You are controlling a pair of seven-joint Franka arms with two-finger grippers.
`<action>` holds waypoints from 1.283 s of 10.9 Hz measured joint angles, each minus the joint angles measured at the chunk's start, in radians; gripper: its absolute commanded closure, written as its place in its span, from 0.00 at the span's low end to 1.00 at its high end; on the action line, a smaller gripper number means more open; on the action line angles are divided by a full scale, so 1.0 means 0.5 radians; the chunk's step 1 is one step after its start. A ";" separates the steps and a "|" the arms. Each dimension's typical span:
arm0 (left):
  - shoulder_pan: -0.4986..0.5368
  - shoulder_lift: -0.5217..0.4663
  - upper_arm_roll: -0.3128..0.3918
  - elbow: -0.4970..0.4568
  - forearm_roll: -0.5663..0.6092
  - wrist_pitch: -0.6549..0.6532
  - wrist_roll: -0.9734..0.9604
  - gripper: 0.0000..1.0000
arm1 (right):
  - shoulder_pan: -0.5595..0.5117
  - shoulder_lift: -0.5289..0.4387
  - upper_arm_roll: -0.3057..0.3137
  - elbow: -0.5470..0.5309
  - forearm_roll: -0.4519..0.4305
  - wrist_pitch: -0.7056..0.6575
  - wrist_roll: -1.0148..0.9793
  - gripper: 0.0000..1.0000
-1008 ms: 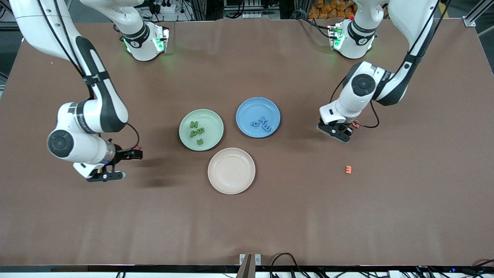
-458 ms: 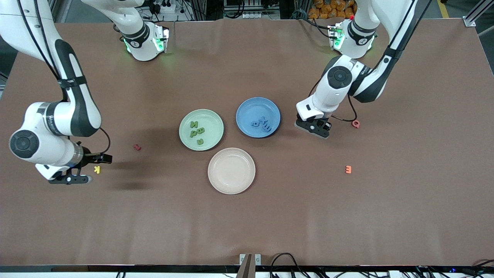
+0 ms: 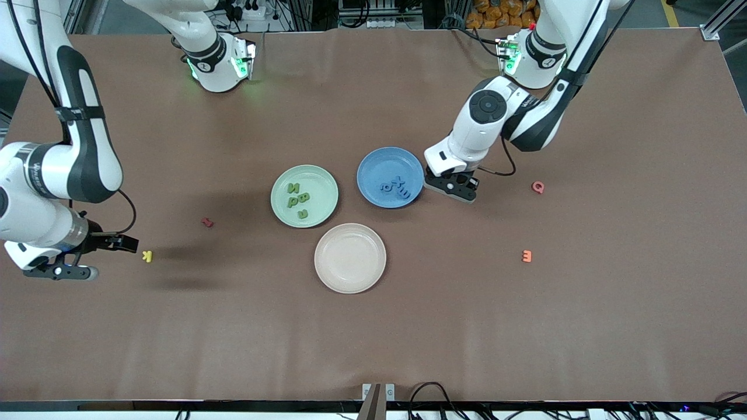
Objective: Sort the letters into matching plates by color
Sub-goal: 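Place the c on the blue plate while the right gripper returns to rest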
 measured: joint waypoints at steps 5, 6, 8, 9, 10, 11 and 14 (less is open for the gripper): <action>-0.187 0.137 0.000 0.130 -0.001 -0.001 -0.260 1.00 | -0.002 -0.140 0.005 0.159 0.003 -0.400 0.001 0.00; -0.222 0.174 -0.001 0.159 -0.001 -0.001 -0.285 1.00 | 0.002 -0.179 0.007 0.192 0.005 -0.485 0.001 0.00; -0.290 0.223 0.002 0.199 -0.001 -0.001 -0.348 1.00 | 0.015 -0.270 0.011 0.225 0.006 -0.591 0.001 0.00; -0.330 0.238 0.003 0.212 -0.001 -0.001 -0.392 1.00 | 0.018 -0.321 0.012 0.233 0.006 -0.656 0.002 0.00; -0.367 0.249 0.007 0.220 -0.001 -0.001 -0.445 1.00 | 0.019 -0.374 0.014 0.246 0.007 -0.736 0.002 0.00; -0.416 0.264 0.031 0.231 -0.001 -0.002 -0.488 1.00 | 0.024 -0.424 0.015 0.291 0.008 -0.861 0.002 0.00; -0.519 0.319 0.107 0.288 -0.001 -0.002 -0.565 1.00 | 0.081 -0.558 0.018 0.445 0.011 -1.109 0.005 0.00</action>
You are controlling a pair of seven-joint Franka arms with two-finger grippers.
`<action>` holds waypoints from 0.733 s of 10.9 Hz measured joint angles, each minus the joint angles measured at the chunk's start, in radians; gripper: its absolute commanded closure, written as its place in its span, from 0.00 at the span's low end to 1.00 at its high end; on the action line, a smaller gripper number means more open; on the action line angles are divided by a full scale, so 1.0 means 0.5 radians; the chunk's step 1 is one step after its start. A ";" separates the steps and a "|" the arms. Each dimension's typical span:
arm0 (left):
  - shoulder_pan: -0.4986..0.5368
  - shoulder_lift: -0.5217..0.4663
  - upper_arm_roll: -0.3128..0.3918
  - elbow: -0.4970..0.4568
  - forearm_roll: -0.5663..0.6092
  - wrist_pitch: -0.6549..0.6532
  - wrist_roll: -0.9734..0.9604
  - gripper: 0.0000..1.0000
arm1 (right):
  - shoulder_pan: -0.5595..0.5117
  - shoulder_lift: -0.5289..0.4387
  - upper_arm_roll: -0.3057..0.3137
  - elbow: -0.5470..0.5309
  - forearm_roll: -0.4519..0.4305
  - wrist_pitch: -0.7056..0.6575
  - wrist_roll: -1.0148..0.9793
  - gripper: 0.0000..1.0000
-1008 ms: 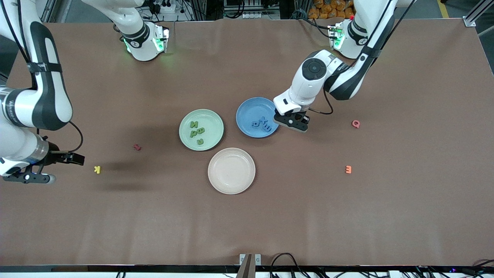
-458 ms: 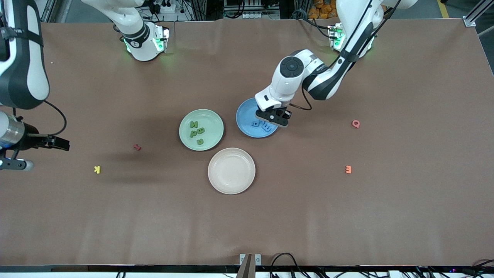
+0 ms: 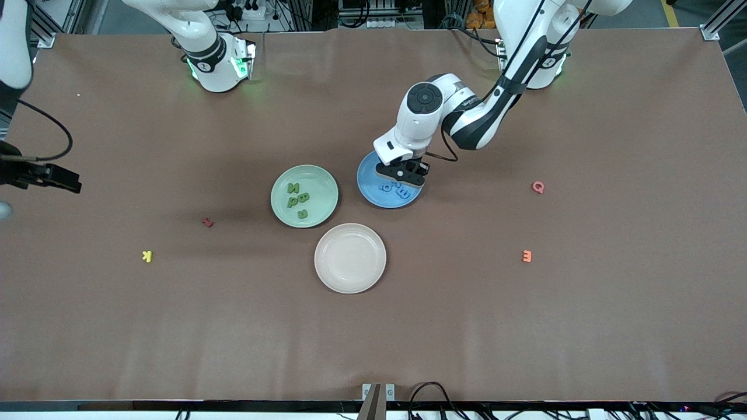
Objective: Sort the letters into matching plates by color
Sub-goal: 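Place the c on the blue plate while the right gripper returns to rest, then raise the left gripper and move it away from the blue plate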
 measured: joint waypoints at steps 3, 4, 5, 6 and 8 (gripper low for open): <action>-0.095 0.028 0.079 0.032 0.000 0.000 -0.067 1.00 | 0.015 -0.120 -0.006 0.028 0.090 -0.113 0.001 0.00; -0.133 0.038 0.107 0.043 0.000 0.000 -0.088 0.77 | 0.015 -0.145 -0.024 0.036 0.095 -0.124 0.001 0.00; -0.153 0.052 0.120 0.060 0.000 0.000 -0.096 0.54 | 0.016 -0.169 -0.054 0.039 0.099 -0.127 0.000 0.00; -0.156 0.067 0.123 0.076 0.000 0.000 -0.099 0.61 | 0.019 -0.185 -0.083 0.041 0.103 -0.130 0.000 0.00; -0.156 0.079 0.132 0.094 0.000 0.000 -0.099 0.45 | 0.032 -0.201 -0.096 0.042 0.131 -0.163 -0.002 0.00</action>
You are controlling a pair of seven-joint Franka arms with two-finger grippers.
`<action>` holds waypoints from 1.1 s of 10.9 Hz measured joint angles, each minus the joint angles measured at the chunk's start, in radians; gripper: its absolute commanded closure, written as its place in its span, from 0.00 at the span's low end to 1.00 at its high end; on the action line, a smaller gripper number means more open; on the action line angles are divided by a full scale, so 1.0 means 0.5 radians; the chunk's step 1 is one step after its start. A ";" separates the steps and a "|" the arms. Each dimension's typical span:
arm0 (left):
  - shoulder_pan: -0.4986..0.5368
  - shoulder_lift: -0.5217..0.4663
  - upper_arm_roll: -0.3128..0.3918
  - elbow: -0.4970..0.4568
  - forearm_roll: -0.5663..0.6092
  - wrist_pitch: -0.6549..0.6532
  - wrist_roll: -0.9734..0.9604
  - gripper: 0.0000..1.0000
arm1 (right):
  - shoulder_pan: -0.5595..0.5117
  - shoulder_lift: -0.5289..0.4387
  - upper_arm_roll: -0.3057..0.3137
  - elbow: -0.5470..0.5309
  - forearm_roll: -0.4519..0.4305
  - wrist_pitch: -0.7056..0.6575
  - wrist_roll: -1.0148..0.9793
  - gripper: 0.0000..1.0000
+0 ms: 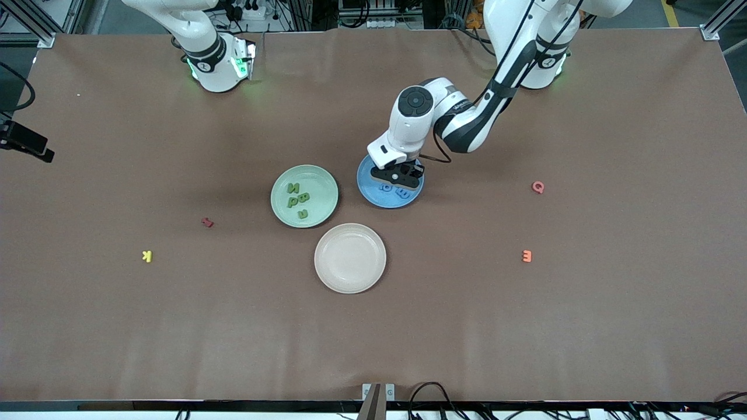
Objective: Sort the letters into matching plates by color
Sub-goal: 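Raise the left gripper and move it away from the blue plate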
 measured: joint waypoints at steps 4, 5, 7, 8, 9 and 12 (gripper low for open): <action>0.002 0.005 0.010 0.018 0.000 -0.014 -0.001 0.00 | 0.029 -0.001 -0.010 -0.008 0.004 -0.034 0.000 0.00; 0.006 0.004 0.011 0.036 0.000 -0.039 -0.001 0.00 | 0.029 -0.001 -0.012 -0.008 0.005 -0.013 0.000 0.00; 0.032 -0.007 0.014 0.093 0.000 -0.115 -0.001 0.00 | 0.029 0.000 -0.015 -0.018 0.005 0.052 0.000 0.00; 0.057 -0.028 0.015 0.112 0.000 -0.141 -0.001 0.00 | 0.029 0.005 -0.015 -0.024 0.005 0.085 0.001 0.00; 0.093 -0.064 0.014 0.126 0.000 -0.171 -0.001 0.00 | 0.030 0.015 -0.015 -0.030 0.006 0.105 0.002 0.00; 0.208 -0.217 0.013 0.140 0.000 -0.283 0.053 0.00 | 0.039 0.031 -0.015 -0.039 0.006 0.121 0.003 0.00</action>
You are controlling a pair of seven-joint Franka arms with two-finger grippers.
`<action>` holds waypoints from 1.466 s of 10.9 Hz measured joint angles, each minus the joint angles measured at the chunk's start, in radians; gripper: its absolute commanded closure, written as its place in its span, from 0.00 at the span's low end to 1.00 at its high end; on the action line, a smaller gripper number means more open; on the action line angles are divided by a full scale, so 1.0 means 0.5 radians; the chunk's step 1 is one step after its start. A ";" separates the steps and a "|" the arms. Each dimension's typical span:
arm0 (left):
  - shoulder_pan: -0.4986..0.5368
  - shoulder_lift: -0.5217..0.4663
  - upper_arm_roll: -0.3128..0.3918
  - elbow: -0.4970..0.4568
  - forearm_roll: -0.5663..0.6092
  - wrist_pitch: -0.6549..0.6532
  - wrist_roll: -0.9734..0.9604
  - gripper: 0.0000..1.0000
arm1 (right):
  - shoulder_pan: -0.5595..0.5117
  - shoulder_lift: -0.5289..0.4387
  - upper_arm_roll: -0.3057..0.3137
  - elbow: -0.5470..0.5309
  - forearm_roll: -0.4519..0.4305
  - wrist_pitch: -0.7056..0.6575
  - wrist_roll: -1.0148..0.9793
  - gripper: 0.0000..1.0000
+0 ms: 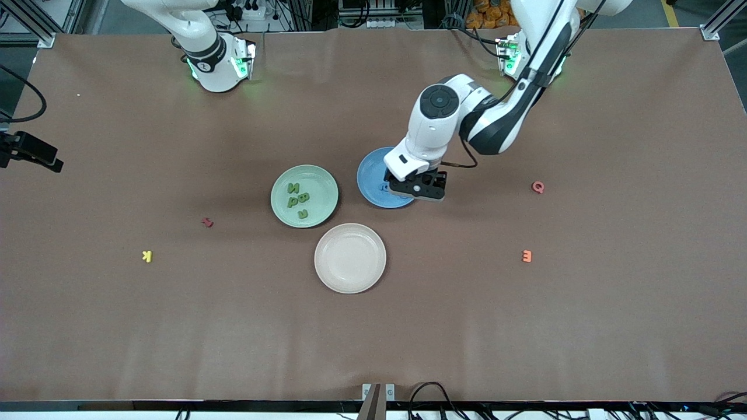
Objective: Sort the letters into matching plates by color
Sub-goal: 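Raise the left gripper and move it away from the blue plate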
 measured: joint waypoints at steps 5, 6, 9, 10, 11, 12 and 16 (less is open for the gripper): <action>0.279 -0.207 -0.033 0.002 0.000 -0.199 0.180 0.00 | 0.003 0.002 0.000 -0.003 0.001 0.016 0.000 0.00; 0.330 -0.238 -0.034 0.005 0.000 -0.235 0.229 0.00 | 0.003 0.002 0.000 -0.003 0.001 0.019 0.000 0.00; 0.455 -0.263 -0.034 0.106 0.000 -0.456 0.414 0.00 | 0.004 0.002 0.000 -0.004 0.001 0.040 0.000 0.00; 0.493 -0.264 -0.035 0.143 0.000 -0.535 0.435 0.00 | 0.004 0.002 0.000 -0.004 0.001 0.043 0.000 0.00; 0.536 -0.266 -0.035 0.173 0.000 -0.600 0.447 0.00 | 0.004 0.002 -0.001 -0.003 0.001 0.043 0.000 0.00; 0.576 -0.269 -0.034 0.203 0.000 -0.680 0.479 0.00 | 0.004 0.002 -0.001 -0.003 0.001 0.044 0.001 0.00; 0.743 -0.330 -0.030 0.361 0.000 -0.939 0.514 0.00 | 0.003 0.002 -0.002 -0.002 0.001 0.044 0.001 0.00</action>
